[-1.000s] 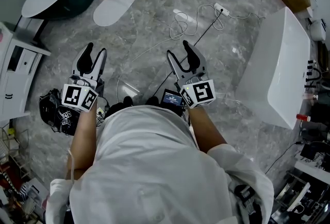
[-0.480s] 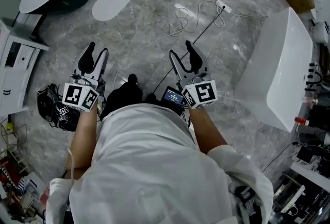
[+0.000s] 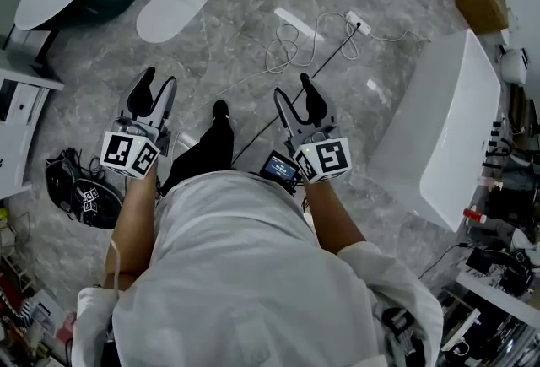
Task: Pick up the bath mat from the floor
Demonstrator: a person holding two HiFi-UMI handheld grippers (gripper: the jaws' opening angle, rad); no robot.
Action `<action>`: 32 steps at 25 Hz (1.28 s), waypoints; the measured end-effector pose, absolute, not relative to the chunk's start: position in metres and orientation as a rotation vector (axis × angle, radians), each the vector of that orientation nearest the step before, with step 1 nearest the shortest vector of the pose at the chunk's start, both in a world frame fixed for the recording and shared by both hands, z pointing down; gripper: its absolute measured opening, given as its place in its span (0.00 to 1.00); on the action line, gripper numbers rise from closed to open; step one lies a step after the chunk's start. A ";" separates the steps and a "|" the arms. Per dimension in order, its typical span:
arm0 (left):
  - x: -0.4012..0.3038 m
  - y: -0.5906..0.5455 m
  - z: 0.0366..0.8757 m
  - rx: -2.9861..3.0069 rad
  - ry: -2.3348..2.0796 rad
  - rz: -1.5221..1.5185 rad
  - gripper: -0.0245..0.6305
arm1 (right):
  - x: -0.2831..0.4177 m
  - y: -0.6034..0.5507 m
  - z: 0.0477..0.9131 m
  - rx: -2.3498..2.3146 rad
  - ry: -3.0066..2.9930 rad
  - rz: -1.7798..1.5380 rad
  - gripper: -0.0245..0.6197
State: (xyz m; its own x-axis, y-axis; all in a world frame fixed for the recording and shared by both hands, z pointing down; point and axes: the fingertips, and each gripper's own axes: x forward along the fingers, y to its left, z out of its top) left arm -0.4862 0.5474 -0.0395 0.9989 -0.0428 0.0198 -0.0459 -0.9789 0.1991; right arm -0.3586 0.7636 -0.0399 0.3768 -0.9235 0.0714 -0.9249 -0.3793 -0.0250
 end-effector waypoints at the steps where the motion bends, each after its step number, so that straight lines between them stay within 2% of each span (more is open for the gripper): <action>1: -0.471 0.540 -0.040 2.935 -0.058 0.016 0.36 | -0.344 0.756 -0.040 2.586 -1.734 0.123 0.43; 14: -0.303 0.393 -0.045 2.903 -0.054 -0.044 0.36 | -0.172 0.601 -0.072 2.550 -1.741 0.075 0.43; 22: -0.254 0.317 -0.026 2.892 -0.174 -0.026 0.35 | -0.107 0.535 -0.065 2.522 -1.790 0.082 0.43; 32: -0.166 0.275 -0.003 2.875 -0.482 0.008 0.35 | 0.034 0.466 -0.023 2.379 -2.051 0.117 0.43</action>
